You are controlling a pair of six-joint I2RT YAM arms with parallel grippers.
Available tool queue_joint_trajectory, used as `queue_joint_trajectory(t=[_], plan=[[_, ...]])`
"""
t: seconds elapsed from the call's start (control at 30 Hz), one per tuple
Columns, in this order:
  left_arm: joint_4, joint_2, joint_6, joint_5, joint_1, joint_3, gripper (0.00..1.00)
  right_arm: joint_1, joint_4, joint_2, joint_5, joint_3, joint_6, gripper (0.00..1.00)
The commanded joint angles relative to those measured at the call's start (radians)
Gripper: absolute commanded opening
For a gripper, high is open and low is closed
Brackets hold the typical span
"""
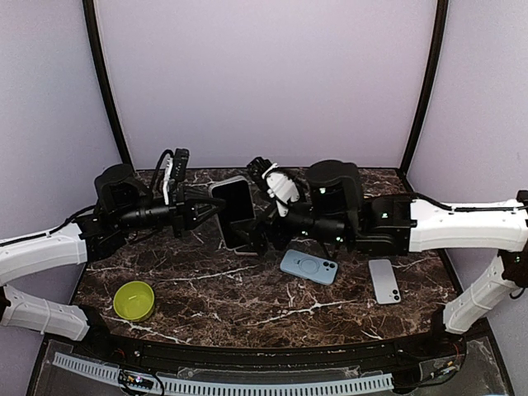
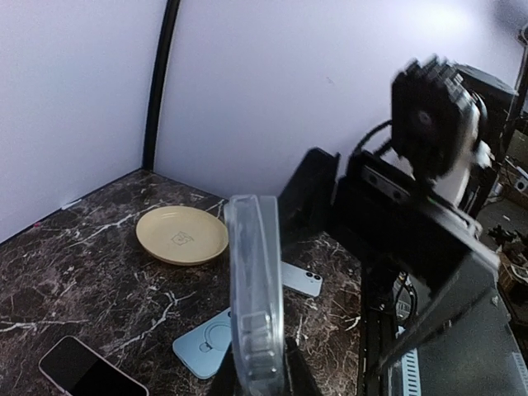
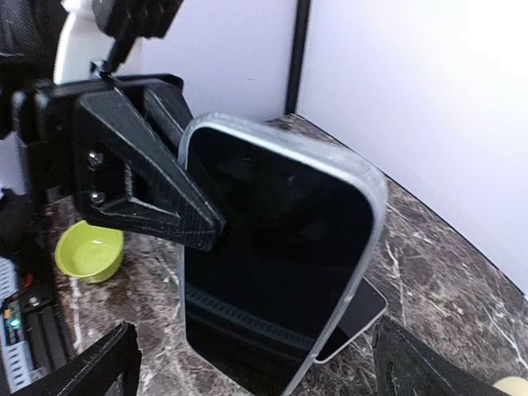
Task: Put the phone into the phone case
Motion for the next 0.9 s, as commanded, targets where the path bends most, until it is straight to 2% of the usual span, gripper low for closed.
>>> queue_joint_trajectory(t=[0.0, 0.1, 0.17, 0.43, 0.6, 0.77, 0.87], plan=[[0.072, -0.062, 0.082, 0.172, -0.004, -0.007, 0.00, -0.098, -0.026, -0.125, -0.445, -0.038, -0.030, 0.98], [0.113, -0.062, 0.073, 0.258, -0.007, -0.021, 0.00, -0.152, 0.072, -0.159, -0.635, -0.068, -0.015, 0.95], [0.135, -0.060, 0.071, 0.291, -0.011, -0.027, 0.00, -0.168, 0.106, -0.157, -0.707, -0.063, -0.008, 0.91], [0.160, -0.060, 0.074, 0.312, -0.025, -0.032, 0.00, -0.183, 0.044, -0.049, -0.809, 0.039, -0.007, 0.68], [0.167, -0.055, 0.071, 0.318, -0.028, -0.037, 0.00, -0.192, 0.090, -0.044, -0.847, 0.029, 0.026, 0.42], [0.157, -0.052, 0.076, 0.321, -0.030, -0.033, 0.00, -0.198, 0.114, -0.049, -0.863, 0.025, 0.043, 0.24], [0.149, -0.052, 0.084, 0.323, -0.029, -0.033, 0.00, -0.200, 0.106, -0.043, -0.864, 0.030, 0.046, 0.05]])
